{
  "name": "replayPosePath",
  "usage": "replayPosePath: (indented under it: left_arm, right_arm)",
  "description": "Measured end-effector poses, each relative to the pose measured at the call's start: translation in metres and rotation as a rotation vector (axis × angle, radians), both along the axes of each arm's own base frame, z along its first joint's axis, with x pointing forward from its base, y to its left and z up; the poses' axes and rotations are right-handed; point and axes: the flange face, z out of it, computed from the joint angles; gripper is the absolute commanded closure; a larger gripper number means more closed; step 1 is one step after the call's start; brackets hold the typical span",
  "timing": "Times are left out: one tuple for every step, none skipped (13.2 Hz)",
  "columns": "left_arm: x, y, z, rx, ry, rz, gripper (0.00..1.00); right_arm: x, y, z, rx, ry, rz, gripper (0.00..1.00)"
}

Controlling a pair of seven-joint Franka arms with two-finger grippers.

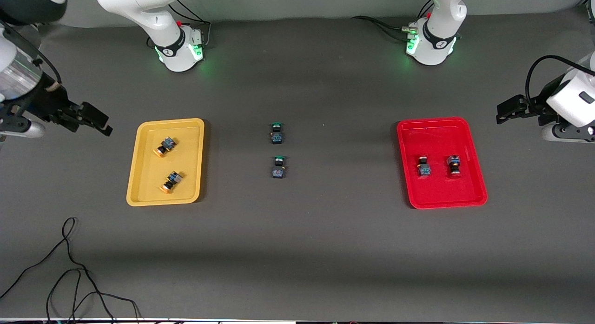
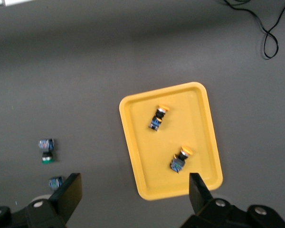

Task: Place red and yellow buttons in trays

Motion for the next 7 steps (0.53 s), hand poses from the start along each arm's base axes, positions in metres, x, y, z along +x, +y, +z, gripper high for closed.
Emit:
replayPosePath:
  left_arm:
    - [0.0, -0.001, 0.0, 0.0, 0.0, -0.001, 0.0]
    - [0.0, -0.003, 0.0, 0.0, 0.0, -0.005, 0.0]
    - [0.0, -0.006, 0.0, 0.0, 0.0, -0.01, 0.0]
    - [0.0, -0.007, 0.0, 0.0, 0.0, -0.013, 0.0]
    - [0.0, -0.007, 0.0, 0.0, 0.0, -0.013, 0.0]
    - [0.0, -0.007, 0.0, 0.0, 0.0, -0.012, 0.0]
    - [0.0, -0.006, 0.0, 0.0, 0.0, -0.011, 0.0]
  right_arm:
    - [-0.001, 0.001, 0.002, -0.003, 0.009, 0.024, 0.0]
    - [-0.001, 0.003, 0.001, -0.005, 0.014, 0.047, 0.0]
    - [0.001, 0.004, -0.002, -0.008, 0.018, 0.068, 0.0]
    - [0.004, 0.005, -0.003, -0.01, 0.018, 0.082, 0.0]
    - [0.007, 0.006, -0.002, -0.011, 0.015, 0.089, 0.0]
    - [0.009, 0.007, -0.001, -0.012, 0.013, 0.091, 0.0]
    - [0.011, 0.007, 0.0, -0.013, 0.013, 0.092, 0.0]
